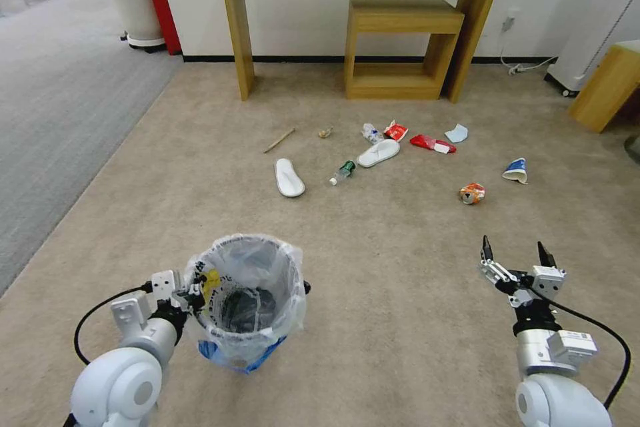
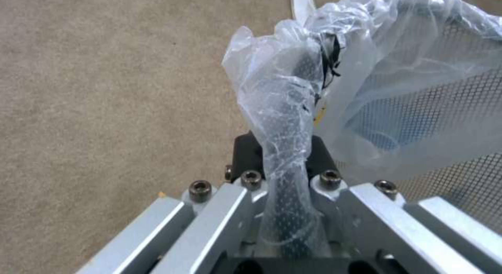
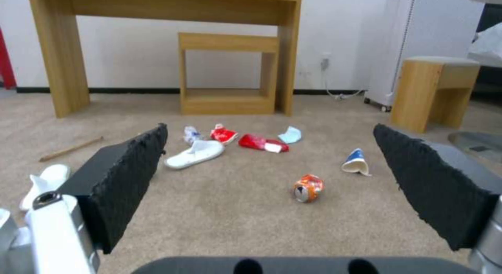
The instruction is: Pick up the trash bin and place the garbage on the floor into it.
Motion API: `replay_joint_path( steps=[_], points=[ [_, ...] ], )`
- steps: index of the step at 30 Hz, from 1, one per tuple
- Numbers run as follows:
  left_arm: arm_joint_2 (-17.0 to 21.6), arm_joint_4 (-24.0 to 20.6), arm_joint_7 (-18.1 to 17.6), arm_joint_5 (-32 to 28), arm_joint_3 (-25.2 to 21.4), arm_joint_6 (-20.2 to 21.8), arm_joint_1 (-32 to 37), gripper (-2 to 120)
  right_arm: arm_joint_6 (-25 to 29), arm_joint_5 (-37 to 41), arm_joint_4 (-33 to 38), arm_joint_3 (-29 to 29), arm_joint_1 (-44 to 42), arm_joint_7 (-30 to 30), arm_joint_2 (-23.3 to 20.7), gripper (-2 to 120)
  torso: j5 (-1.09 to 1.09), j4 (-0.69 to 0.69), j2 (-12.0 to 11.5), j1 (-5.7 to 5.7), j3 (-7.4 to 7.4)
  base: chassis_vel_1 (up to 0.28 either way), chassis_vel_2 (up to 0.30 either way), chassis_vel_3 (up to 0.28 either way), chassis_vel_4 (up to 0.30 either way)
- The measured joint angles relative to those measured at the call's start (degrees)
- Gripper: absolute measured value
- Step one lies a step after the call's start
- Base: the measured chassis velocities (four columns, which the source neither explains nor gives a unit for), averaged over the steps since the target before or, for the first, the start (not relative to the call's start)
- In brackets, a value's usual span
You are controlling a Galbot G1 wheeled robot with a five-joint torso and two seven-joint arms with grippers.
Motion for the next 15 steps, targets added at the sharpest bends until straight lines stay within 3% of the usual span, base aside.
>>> replay_joint_path(
  steps=[15],
  points=[
    [-2.2, -1.1, -0.1, -1.5, -2.5, 0.1, 0.0, 3, -1.7, 2.4, 0.5, 0.1, -0.2, 2.2, -1.6, 100, 0.0, 0.0, 0.0, 0.0, 0.0, 0.0, 0.0, 0.0, 0.0]
  ],
)
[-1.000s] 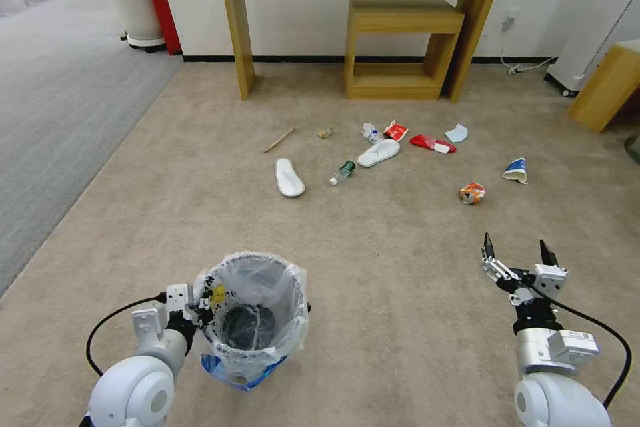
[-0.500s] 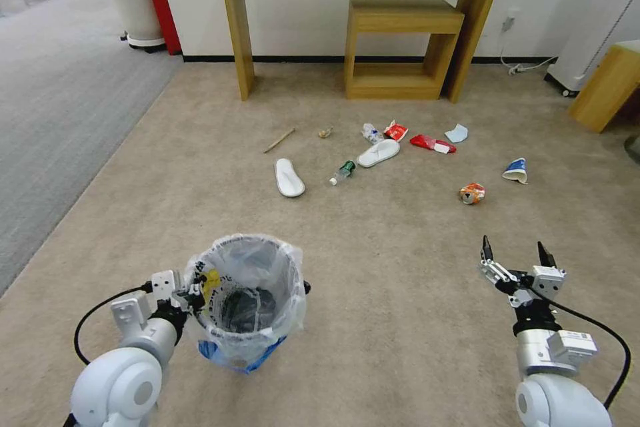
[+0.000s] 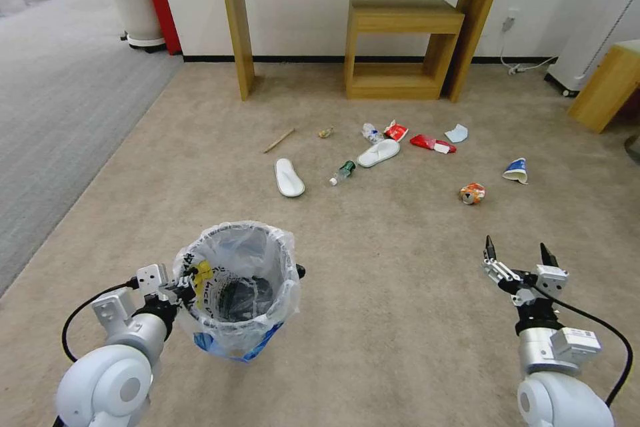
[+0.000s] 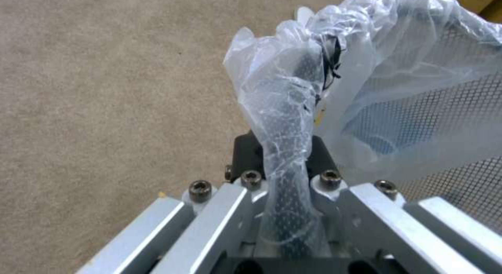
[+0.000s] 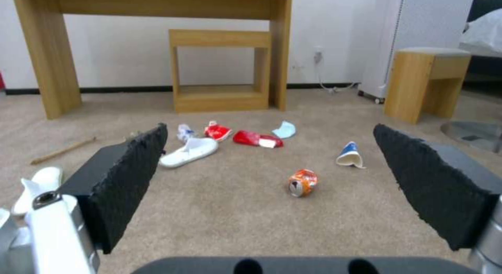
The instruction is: Pick up the trash bin and place the garbage on the floor into it.
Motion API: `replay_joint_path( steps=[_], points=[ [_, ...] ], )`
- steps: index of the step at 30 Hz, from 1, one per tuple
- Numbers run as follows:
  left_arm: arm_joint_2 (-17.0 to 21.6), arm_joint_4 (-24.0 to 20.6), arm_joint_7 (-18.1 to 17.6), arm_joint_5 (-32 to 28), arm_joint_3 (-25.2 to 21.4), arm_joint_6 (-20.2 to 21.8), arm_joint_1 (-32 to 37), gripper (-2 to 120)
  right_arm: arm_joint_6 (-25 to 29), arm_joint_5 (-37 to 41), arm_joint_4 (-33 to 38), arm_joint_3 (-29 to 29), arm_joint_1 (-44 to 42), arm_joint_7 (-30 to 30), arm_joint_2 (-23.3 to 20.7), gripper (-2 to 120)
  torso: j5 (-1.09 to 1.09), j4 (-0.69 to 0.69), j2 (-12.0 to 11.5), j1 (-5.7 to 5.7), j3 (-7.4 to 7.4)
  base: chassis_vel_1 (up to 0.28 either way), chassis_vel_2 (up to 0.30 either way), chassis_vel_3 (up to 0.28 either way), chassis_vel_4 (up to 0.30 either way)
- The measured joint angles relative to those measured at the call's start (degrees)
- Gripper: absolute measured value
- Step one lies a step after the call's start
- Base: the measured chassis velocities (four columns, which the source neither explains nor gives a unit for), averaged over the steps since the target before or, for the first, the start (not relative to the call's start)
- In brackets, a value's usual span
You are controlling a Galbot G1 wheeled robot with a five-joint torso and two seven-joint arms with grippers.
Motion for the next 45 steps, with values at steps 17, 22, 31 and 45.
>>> replay_joint_path(
  steps=[17, 22, 31, 45],
  points=[
    [-1.1, -0.7, 0.0, 0.7, -0.8, 0.0, 0.8, 3, 0.1, 0.3, -0.3, 0.1, 0.3, -0.2, -0.9, 100, 0.0, 0.0, 0.0, 0.0, 0.0, 0.0, 0.0, 0.0, 0.0],
    [-1.2, -0.6, 0.0, 0.8, -0.7, -0.1, 0.6, 3, 0.1, 0.5, -0.5, 0.1, 0.5, -0.3, -0.9, 100, 0.0, 0.0, 0.0, 0.0, 0.0, 0.0, 0.0, 0.0, 0.0],
    [-1.5, -0.3, 0.1, 1.0, -0.7, -0.3, 0.6, 3, 0.4, 0.7, -1.1, 0.1, 0.6, -0.7, -0.8, 100, 0.0, 0.0, 0.0, 0.0, 0.0, 0.004, 0.01, -0.012, -0.01],
    [-1.4, -0.1, 0.1, 1.1, -0.7, -0.7, 0.5, 3, 1.0, 0.6, -1.2, 0.0, 0.6, -1.2, -0.4, 100, 0.0, 0.01, 0.0, 0.0, 0.0, 0.145, 0.173, -0.155, -0.157]
  ],
)
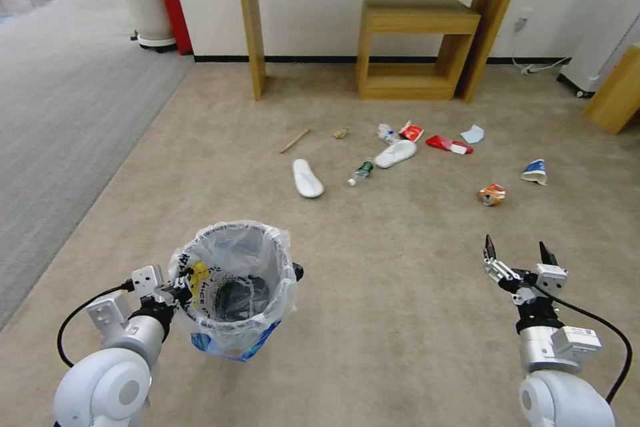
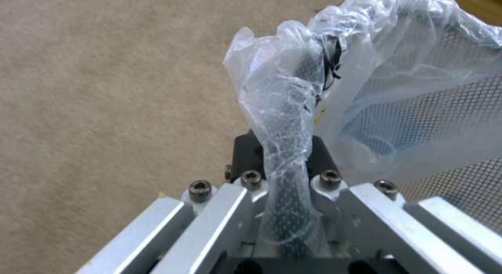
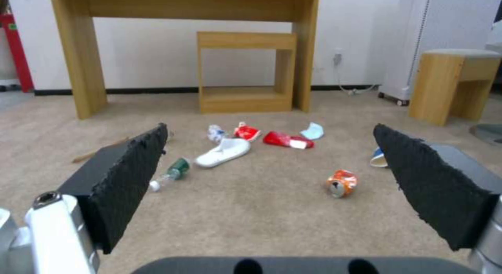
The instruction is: Pick up the trash bin and place the garbage on the floor into it.
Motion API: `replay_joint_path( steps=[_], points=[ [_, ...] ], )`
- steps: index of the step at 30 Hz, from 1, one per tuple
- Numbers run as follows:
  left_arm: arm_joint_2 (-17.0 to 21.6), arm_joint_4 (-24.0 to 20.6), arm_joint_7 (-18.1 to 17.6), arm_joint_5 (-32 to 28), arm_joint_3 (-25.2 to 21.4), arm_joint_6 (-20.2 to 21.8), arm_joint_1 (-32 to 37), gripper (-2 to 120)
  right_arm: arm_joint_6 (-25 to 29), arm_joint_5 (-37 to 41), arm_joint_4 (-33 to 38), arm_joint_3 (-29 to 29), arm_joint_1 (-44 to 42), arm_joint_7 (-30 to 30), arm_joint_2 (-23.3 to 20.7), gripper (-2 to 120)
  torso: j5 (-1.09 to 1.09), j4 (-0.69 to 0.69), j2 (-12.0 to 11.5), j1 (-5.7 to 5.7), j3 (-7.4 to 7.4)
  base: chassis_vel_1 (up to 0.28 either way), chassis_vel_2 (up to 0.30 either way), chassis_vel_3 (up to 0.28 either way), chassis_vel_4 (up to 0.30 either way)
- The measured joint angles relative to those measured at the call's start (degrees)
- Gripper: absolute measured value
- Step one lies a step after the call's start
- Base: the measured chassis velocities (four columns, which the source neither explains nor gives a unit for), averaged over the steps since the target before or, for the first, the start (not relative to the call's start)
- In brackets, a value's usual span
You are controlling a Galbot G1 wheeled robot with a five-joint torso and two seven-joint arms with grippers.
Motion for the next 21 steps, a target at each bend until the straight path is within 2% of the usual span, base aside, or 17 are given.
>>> replay_joint_path(
  steps=[21],
  points=[
    [-0.2, -0.3, 0.3, 0.7, -0.1, -0.4, 0.4, 3, 0.3, -0.4, 0.7, 0.0, -0.6, -0.9, 0.4, 100, -0.01, -0.01, 0.0, 0.0, 0.0, 0.15, 0.145, -0.146, -0.144]
  ],
)
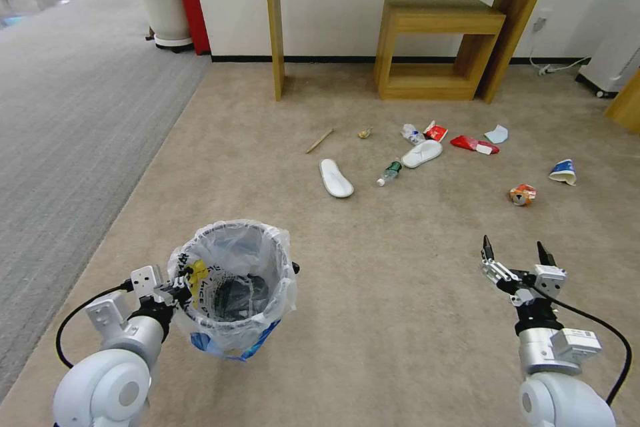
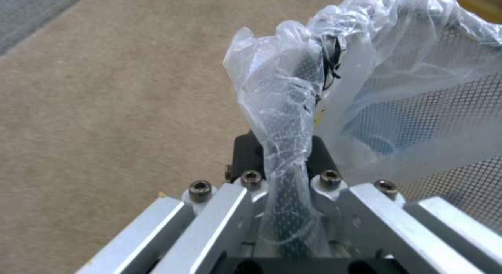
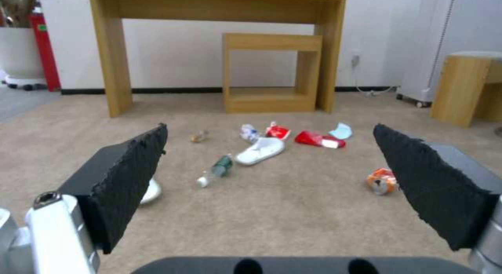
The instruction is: Pick up the trash bin and place the garbage on the floor into it.
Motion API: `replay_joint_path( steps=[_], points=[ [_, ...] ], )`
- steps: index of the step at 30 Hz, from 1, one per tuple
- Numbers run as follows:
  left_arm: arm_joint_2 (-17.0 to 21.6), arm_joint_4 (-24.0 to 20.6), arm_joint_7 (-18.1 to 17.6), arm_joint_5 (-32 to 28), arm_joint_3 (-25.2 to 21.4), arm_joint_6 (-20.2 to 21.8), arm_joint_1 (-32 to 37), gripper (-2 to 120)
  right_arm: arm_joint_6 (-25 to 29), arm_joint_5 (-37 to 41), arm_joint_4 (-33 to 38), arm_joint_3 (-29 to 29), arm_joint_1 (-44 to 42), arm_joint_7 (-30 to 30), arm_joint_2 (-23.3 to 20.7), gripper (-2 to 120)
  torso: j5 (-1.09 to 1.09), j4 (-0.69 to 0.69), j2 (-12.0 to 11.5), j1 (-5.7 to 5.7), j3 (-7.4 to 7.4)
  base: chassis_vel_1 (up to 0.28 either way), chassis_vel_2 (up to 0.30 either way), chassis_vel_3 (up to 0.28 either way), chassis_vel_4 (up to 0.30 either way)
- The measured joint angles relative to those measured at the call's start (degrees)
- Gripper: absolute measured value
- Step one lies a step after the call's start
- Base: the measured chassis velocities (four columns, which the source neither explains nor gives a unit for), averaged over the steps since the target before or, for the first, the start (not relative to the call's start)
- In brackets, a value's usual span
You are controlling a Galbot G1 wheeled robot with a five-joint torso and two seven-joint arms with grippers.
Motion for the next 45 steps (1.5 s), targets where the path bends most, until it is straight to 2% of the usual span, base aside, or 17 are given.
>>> replay_joint_path(
  steps=[11, 45],
  points=[
    [0.0, 0.0, 0.1, 0.3, -0.1, -0.5, 0.1, 3, 2.4, 0.0, -0.6, 0.0, 0.0, -1.1, 0.2, 100, 0.01, 0.01, 0.0, 0.0, 0.0, 0.106, 0.102, -0.092, -0.102],
    [-0.7, 0.6, 0.7, 1.5, -0.2, -1.3, 0.1, 3, 0.9, -1.3, -0.6, 0.8, 0.4, -0.9, -0.4, 100, 0.0, 0.0, 0.0, 0.0, 0.0, -0.007, 0.004, 0.006, -0.005]
  ],
)
